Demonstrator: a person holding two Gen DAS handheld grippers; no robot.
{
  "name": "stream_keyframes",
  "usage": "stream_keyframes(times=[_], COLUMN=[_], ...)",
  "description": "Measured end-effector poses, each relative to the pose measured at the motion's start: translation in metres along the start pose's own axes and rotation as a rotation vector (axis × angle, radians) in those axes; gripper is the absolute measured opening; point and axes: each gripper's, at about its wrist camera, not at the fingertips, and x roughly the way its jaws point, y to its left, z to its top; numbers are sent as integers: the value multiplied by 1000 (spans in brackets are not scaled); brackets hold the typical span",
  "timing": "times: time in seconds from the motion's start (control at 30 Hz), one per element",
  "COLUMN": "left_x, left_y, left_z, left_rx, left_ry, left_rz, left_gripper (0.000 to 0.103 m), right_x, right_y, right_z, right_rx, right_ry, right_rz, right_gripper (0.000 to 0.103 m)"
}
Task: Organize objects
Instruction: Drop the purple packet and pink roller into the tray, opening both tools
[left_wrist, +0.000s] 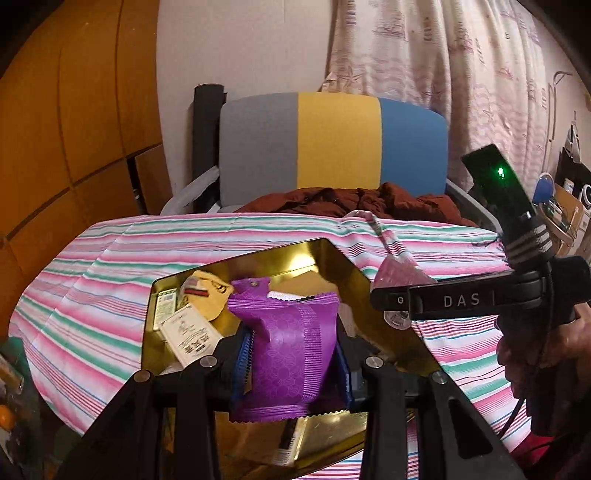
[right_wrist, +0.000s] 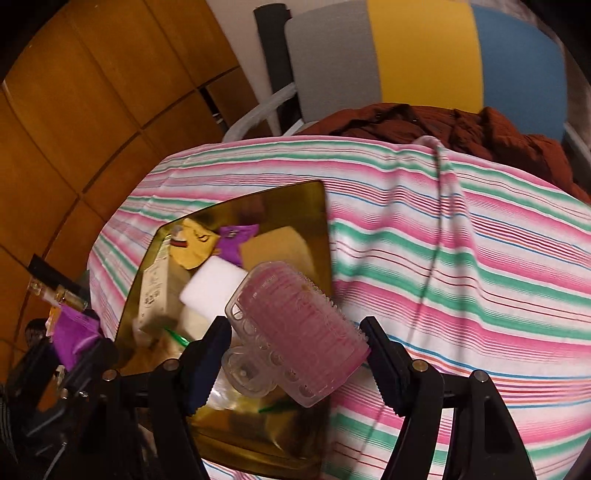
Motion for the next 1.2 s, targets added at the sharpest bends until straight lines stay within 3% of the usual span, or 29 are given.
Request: stream_keyframes(times=[0.23,0.53,0.67,0.73,0.87,0.97,1.2], left_x=[3,14,27,38,63,73,81], left_y=[21,65,64,60,57,59,56], left_z=[-8,-20,-22,-23,-18,-9,1], left_rx=[-53,-215,-226,-214,-223,-230,-223], left_ry=[20,64,97,119,156,126,129], left_rz=[14,-14,-40,-39,-31,-12,15], left_gripper=[38,38,38,38,38,38,56], right_x=[20,35,48,50,44,39,27], right_y=[22,39,43,36,26,17,16], right_z=[11,34,42,45,40,32,17], right_rx=[-35,-43,-37,8,38,55,24], right_ry=[34,34,51,47,30,23,-8], right_rz=[15,14,26,48,37,21,-37], right_gripper=[72,72,73,84,86,87,91])
